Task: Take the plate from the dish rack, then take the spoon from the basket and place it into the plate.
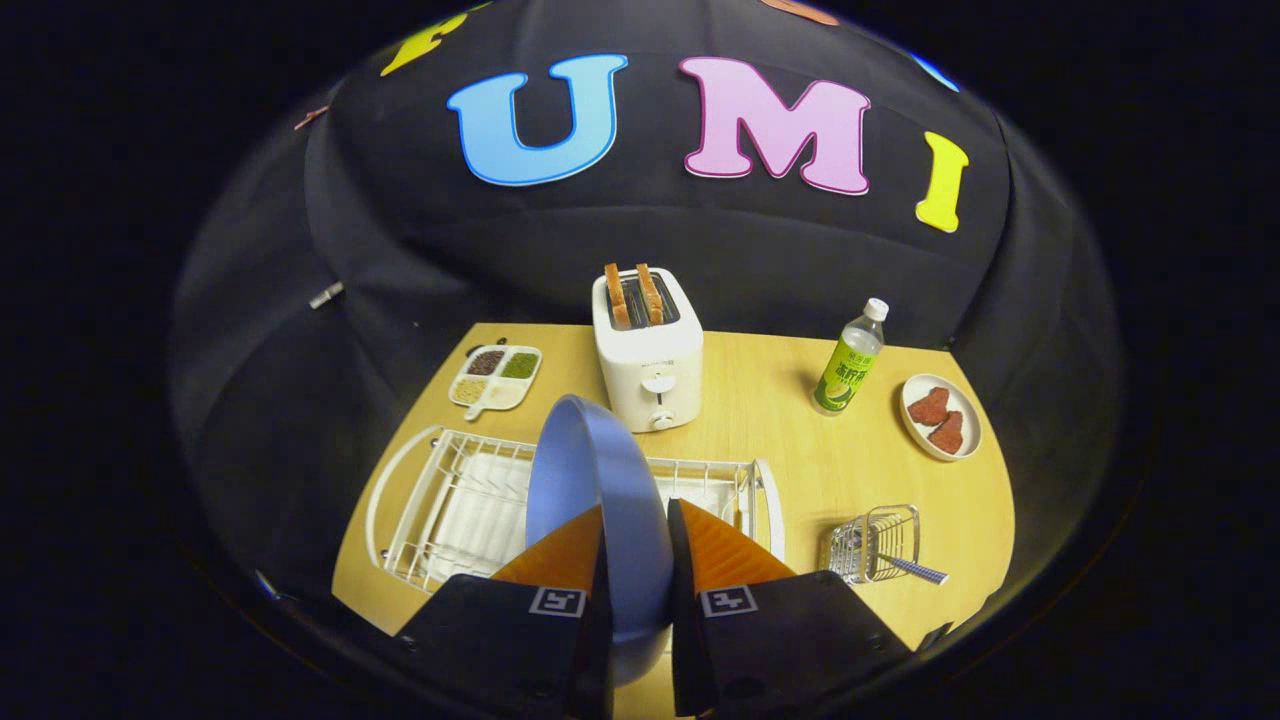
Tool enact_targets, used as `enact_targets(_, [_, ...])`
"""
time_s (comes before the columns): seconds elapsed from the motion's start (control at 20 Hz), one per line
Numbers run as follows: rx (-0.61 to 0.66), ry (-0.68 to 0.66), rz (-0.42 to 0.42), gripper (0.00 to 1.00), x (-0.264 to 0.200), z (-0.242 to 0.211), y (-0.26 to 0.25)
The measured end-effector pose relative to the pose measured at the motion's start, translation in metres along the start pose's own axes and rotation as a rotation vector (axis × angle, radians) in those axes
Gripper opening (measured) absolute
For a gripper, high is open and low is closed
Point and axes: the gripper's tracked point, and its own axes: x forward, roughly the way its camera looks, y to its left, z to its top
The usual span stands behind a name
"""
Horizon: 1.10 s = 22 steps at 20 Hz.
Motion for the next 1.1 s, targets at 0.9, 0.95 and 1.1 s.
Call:
enact_targets(0.9, [0.414, 0.150, 0.294, 0.27, -0.128, -0.189, -0.133])
enact_targets(0.95, [0.427, 0.164, 0.298, 0.26, -0.123, -0.201, -0.135])
enact_targets(1.1, [0.408, 0.180, 0.278, 0.26, -0.102, -0.230, -0.154])
